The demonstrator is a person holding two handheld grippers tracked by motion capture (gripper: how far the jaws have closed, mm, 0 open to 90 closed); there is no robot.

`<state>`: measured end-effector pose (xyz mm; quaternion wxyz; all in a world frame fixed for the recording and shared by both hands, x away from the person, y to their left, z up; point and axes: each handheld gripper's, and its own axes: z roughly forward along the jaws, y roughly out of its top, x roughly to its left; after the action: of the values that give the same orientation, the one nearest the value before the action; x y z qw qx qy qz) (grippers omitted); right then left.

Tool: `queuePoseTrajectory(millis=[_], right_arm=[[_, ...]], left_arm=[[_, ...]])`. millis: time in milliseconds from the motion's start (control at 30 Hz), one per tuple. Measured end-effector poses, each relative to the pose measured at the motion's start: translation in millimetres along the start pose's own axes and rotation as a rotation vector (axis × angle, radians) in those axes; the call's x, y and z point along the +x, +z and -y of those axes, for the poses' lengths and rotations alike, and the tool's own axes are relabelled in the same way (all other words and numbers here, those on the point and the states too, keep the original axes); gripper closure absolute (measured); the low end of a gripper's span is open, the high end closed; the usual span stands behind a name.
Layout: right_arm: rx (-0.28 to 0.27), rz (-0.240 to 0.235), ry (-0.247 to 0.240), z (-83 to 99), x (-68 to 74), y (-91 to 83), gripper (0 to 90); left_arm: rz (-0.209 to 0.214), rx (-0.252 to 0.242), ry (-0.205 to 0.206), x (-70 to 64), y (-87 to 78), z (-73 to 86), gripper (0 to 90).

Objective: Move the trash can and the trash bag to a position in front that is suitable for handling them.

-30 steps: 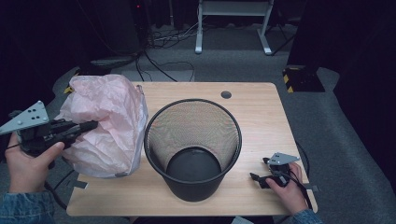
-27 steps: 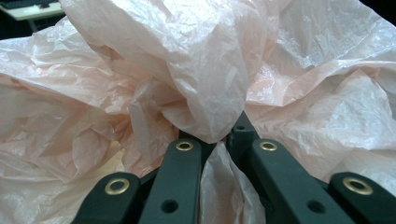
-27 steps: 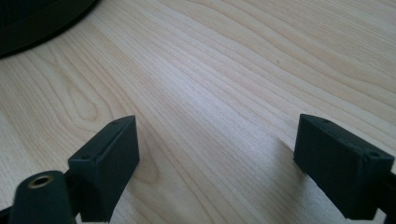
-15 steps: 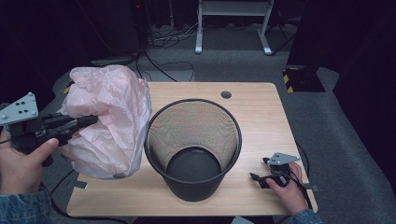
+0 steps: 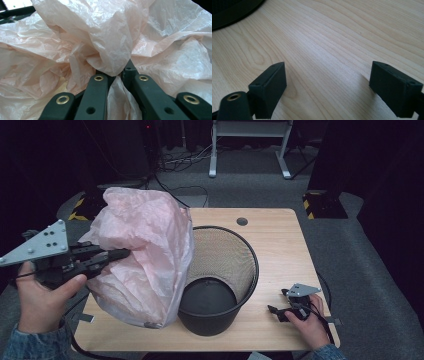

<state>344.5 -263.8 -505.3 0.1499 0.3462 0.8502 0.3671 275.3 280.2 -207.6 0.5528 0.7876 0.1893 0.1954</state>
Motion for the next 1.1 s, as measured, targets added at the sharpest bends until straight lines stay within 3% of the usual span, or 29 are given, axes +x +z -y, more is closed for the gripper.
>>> queuePoseTrajectory(millis=[267,600,1100], right_arm=[[0.0,0.0,0.0,0.0,0.0,0.0,13.8],[0.0,0.0,-0.001,0.0,0.0,0.0,13.8],[0.0,0.001,0.0,0.0,0.0,0.0,13.8]], left_arm=[[0.058,-0.001,0.049,-17.0,22.6,-14.4,85.3],[0.131,0.004,0.078,-29.7,53.8,-24.2,85.2],[0.198,0.068,0.084,-41.7,95.7,-24.9,84.6]])
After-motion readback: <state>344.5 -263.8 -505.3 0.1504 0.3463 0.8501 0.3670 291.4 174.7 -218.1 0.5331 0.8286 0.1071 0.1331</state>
